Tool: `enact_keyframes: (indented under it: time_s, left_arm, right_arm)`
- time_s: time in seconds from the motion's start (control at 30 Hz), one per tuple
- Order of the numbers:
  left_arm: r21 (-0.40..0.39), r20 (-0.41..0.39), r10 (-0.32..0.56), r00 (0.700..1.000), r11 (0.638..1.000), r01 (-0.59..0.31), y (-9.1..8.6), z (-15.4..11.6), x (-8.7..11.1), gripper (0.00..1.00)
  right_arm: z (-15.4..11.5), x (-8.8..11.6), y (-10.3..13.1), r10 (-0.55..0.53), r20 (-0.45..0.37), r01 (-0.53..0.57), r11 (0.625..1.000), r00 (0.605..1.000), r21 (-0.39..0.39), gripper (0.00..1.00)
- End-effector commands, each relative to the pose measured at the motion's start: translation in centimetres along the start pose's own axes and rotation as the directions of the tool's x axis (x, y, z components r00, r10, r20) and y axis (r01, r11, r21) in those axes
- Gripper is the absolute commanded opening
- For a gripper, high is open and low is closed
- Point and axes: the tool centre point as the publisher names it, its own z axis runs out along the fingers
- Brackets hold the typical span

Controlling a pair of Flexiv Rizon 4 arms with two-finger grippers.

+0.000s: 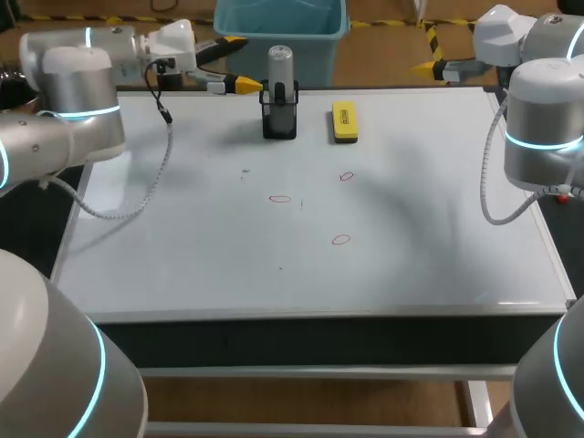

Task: Pick up the inspection probe, press it on each red-marked spot on the whiteboard one by one, put down the probe, pick up the eraser, and wipe off all the red marks.

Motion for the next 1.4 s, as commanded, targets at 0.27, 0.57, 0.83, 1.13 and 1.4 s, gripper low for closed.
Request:
enact_keyframes:
  time_s: [0.27, 0.57, 0.83, 1.13, 1.4]
  left_arm:
    - [0.015, -0.094, -0.012, 0.996, 1.0, 0.013, 1.3, 2.8, -1.9, 1.0]
    - [-0.01, -0.113, -0.046, 0.992, 0.999, 0.046, 1.9, 5.2, -2.0, 1.0]
    - [0.003, -0.064, -0.048, 0.997, 0.999, 0.048, 2.4, 6.1, -1.8, 1.0]
    - [0.01, -0.018, -0.052, 0.999, 0.999, 0.052, 2.9, 6.7, -1.6, 1.0]
    - [0.01, -0.008, -0.053, 0.999, 0.999, 0.053, 2.9, 7.0, -2.0, 1.0]
  right_arm:
    - [0.0, 0.0, 0.0, 0.0, -0.001, 0.0, 1.0, 1.0, 0.0, 1.0]
    - [0.0, 0.0, 0.0, 0.0, -0.001, 0.0, 1.0, 1.0, 0.0, 1.0]
    - [0.0, 0.0, 0.0, 0.0, -0.001, 0.0, 1.0, 1.0, 0.0, 1.0]
    - [0.0, 0.0, 0.0, 0.0, -0.001, 0.0, 1.0, 1.0, 0.0, 1.0]
    - [0.0, 0.0, 0.0, 0.0, -0.001, 0.0, 1.0, 1.0, 0.0, 1.0]
